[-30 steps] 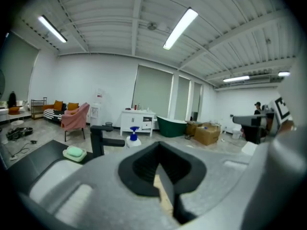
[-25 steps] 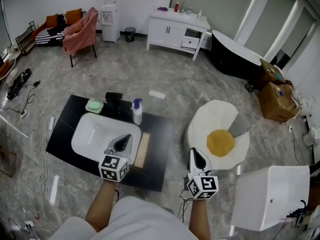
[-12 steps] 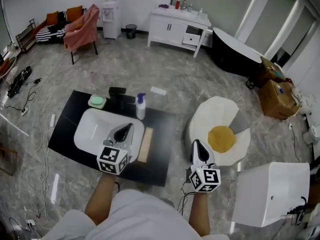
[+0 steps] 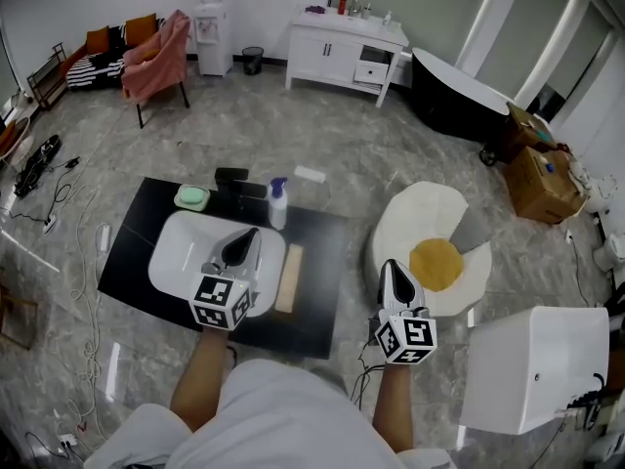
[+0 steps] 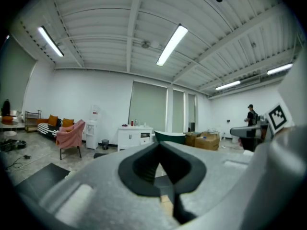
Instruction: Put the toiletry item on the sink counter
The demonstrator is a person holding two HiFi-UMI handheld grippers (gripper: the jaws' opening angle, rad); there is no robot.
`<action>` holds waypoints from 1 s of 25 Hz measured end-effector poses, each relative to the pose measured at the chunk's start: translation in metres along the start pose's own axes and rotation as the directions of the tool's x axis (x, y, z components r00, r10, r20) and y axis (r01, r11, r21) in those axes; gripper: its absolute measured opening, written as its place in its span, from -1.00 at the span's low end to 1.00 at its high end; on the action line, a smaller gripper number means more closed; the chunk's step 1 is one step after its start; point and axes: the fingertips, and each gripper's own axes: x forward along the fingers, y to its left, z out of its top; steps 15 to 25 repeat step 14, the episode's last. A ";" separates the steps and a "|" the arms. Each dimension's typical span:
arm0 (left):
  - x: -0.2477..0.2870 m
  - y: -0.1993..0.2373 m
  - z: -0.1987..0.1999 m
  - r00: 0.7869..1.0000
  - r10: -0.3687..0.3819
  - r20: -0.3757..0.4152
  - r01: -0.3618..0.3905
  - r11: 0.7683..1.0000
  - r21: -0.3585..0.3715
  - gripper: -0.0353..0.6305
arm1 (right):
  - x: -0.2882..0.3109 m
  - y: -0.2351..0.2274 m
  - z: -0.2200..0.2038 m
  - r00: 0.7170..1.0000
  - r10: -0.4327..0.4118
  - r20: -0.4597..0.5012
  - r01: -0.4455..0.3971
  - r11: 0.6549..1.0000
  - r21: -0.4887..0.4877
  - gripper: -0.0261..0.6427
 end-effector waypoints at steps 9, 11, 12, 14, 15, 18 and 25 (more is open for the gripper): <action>0.001 -0.003 0.002 1.000 -0.018 0.011 0.018 1.000 0.007 -0.90 | -0.008 -0.005 -0.001 0.999 -0.032 0.004 0.032 0.999 -0.004 -0.91; 0.000 -0.003 0.002 1.000 -0.020 0.013 0.020 1.000 0.011 -0.90 | -0.009 -0.006 -0.001 0.999 -0.038 0.004 0.038 0.999 -0.004 -0.91; -0.002 -0.002 0.003 1.000 -0.021 0.015 0.021 1.000 0.013 -0.90 | -0.010 -0.006 -0.002 0.999 -0.041 0.005 0.041 0.999 -0.004 -0.91; -0.004 -0.002 0.004 1.000 -0.023 0.020 0.023 1.000 0.016 -0.90 | -0.011 -0.005 -0.002 0.999 -0.045 0.005 0.045 0.999 -0.005 -0.91; -0.004 -0.002 0.004 1.000 -0.023 0.020 0.023 1.000 0.016 -0.90 | -0.011 -0.005 -0.002 0.999 -0.045 0.005 0.045 0.999 -0.005 -0.91; -0.004 -0.002 0.004 1.000 -0.023 0.020 0.023 1.000 0.016 -0.90 | -0.011 -0.005 -0.002 0.999 -0.045 0.005 0.045 0.999 -0.005 -0.91; -0.004 -0.002 0.004 1.000 -0.023 0.020 0.023 1.000 0.016 -0.90 | -0.011 -0.005 -0.002 0.999 -0.045 0.005 0.045 0.999 -0.005 -0.91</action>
